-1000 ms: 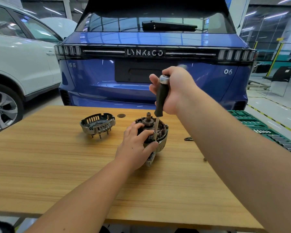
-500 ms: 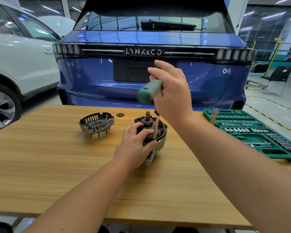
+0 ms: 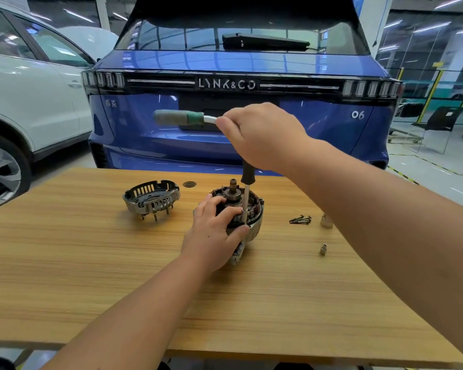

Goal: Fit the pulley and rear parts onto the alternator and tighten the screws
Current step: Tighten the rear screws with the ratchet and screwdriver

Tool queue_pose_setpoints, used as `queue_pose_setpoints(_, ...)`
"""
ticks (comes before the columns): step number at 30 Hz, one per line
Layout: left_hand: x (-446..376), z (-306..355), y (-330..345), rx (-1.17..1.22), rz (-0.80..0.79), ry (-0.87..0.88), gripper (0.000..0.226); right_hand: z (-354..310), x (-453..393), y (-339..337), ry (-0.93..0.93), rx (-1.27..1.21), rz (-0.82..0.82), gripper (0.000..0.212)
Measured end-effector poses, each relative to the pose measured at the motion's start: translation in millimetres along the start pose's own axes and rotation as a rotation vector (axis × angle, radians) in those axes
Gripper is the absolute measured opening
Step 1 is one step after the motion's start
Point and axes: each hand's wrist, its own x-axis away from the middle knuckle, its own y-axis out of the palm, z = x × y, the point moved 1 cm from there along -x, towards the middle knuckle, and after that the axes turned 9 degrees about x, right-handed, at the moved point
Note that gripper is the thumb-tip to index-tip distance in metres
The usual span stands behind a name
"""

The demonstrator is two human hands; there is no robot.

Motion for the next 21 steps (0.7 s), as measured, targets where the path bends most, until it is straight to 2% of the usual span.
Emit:
queue_pose_setpoints(3,0.3,-1.2,0.8,-0.006,0.003,0.009,0.046,3.5,-12.1,-8.7,0.213,-0.089,-0.168,0.036)
queue_pose_setpoints(4,0.2,-1.5,0.9,-0.008,0.004,0.010,0.046,5.2,-14.8,-10.5,0.322,-0.245,-0.227,0.029)
queue_pose_setpoints(6,-0.3,-2.0,0.6,-0.009,-0.001,0.006,0.045,7.2,-11.5,-14.3,0.616,-0.812,-0.316,0.022)
queue_pose_setpoints(8,-0.5,-2.3,0.3,-0.009,-0.009,0.000,0.046,8.0,1.0,-13.8,0.777,-1.290,-0.383,0.016)
queue_pose_setpoints(10,-0.9,-3.1,0.3,-0.013,-0.012,0.003,0.045,6.6,9.6,-7.7,0.850,-1.576,-0.371,0.012)
queue_pose_setpoints(12,-1.0,-3.7,0.3,-0.009,-0.011,0.005,0.045,2.4,7.7,-1.0,0.957,-1.769,-0.280,0.016)
queue_pose_setpoints(14,-1.0,-4.3,0.4,-0.004,-0.012,0.003,0.045,-1.1,3.5,4.7,1.047,-1.847,-0.153,0.010)
queue_pose_setpoints(16,-1.5,-4.4,0.7,0.000,-0.015,0.002,0.045,-6.3,6.9,11.2,1.039,-1.837,-0.016,0.017)
queue_pose_setpoints(18,-1.6,-4.0,0.9,0.002,-0.012,0.000,0.045,-10.2,14.6,22.8,0.885,-1.745,0.197,0.016)
queue_pose_setpoints(21,-1.0,-3.5,0.2,0.001,-0.005,0.003,0.043,-13.3,28.7,36.1,0.546,-1.363,0.434,0.036)
